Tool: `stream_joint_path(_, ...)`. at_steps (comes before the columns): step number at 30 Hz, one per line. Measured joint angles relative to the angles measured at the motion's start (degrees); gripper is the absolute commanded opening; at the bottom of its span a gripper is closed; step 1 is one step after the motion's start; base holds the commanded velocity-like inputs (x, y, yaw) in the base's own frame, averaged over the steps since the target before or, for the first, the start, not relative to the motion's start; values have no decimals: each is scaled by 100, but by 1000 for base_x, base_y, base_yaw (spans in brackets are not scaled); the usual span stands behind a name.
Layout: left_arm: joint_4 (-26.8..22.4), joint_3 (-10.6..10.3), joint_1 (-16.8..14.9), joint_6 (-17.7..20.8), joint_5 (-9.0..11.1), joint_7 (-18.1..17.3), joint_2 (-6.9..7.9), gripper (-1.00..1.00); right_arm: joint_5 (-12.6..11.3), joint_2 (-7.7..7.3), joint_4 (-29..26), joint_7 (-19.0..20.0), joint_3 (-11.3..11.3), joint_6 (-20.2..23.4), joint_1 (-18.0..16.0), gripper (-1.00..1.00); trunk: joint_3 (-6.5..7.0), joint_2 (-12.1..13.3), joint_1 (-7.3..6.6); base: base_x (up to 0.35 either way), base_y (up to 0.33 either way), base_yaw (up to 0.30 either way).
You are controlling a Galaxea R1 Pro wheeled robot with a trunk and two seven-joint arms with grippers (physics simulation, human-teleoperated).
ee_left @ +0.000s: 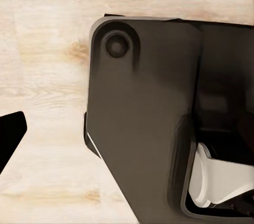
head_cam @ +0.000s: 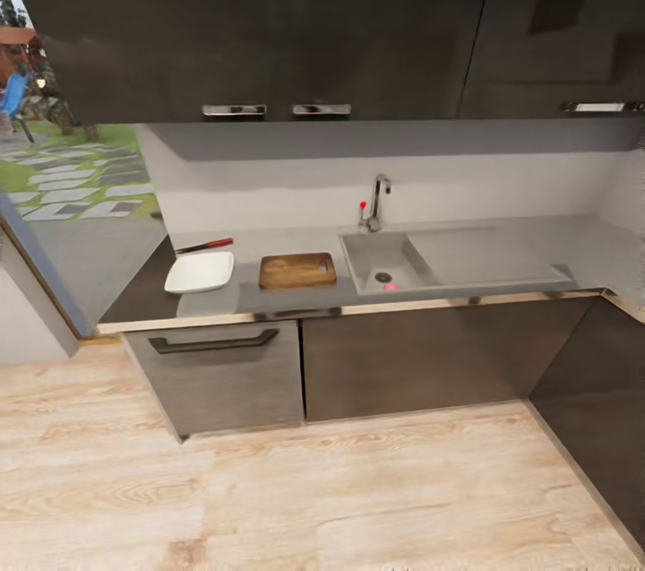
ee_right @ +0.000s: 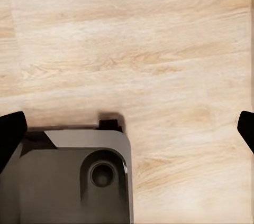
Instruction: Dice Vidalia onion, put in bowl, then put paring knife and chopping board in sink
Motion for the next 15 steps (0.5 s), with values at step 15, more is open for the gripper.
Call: stream_joint_path(15, 11, 2, 0, 6, 3, 0, -8, 100, 13, 2, 1, -2, 0, -1, 0, 100, 135, -1, -3, -136, -256, 0)
